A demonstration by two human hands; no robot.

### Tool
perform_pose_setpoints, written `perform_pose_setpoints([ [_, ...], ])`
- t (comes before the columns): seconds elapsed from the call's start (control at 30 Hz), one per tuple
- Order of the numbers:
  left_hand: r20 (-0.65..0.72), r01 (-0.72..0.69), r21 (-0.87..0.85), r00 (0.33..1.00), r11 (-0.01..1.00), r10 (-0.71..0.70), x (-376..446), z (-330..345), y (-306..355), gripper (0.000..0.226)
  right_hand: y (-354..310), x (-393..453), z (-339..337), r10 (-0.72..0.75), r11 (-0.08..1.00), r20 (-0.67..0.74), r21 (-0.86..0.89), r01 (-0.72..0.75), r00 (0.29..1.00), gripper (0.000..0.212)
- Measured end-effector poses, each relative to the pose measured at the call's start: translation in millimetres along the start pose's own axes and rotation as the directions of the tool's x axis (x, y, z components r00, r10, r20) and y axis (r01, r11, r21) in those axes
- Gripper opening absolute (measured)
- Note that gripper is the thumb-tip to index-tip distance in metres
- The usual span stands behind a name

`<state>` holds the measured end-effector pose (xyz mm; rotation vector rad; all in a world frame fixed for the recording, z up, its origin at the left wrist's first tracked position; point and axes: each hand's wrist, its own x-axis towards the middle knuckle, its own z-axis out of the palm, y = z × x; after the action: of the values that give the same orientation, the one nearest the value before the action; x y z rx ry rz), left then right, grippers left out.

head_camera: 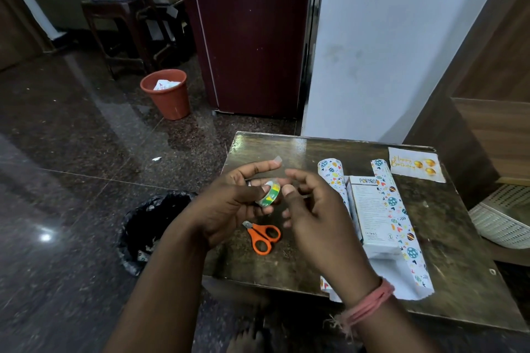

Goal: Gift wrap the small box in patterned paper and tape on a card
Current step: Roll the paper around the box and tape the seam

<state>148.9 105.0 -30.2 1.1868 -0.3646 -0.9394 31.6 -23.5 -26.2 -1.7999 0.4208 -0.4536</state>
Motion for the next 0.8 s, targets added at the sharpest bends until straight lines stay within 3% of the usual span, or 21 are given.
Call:
perform_pose_setpoints([
  [0.13,0.054,0.007,-0.026,0.999,1.0,-0.005,1,1,-2,0.053,-4,3,-8,0.087,0.975,0.06,0.202,-0.098,0.994,0.013],
  [0.37,0.044,0.025,0.001,0.999,1.0,-0.025,2,-1,-4,0.05,-6,2,-13,0.085,0.984,0.068,0.149,-0.094,0.994,0.011],
  [0.53,-0.003,0.007,-0.011,1.0,1.0,-0.007,1,1,-3,0.047,-12,0,-13,0.109,0.965,0.041,0.236,-0.116,0.993,0.012],
  [0.8,0.033,-0.118,0.178,0.993,0.977,0.114,-2,6,-1,0.039,-6,3,-9,0.32,0.789,0.106,0.52,-0.327,0.942,0.014],
])
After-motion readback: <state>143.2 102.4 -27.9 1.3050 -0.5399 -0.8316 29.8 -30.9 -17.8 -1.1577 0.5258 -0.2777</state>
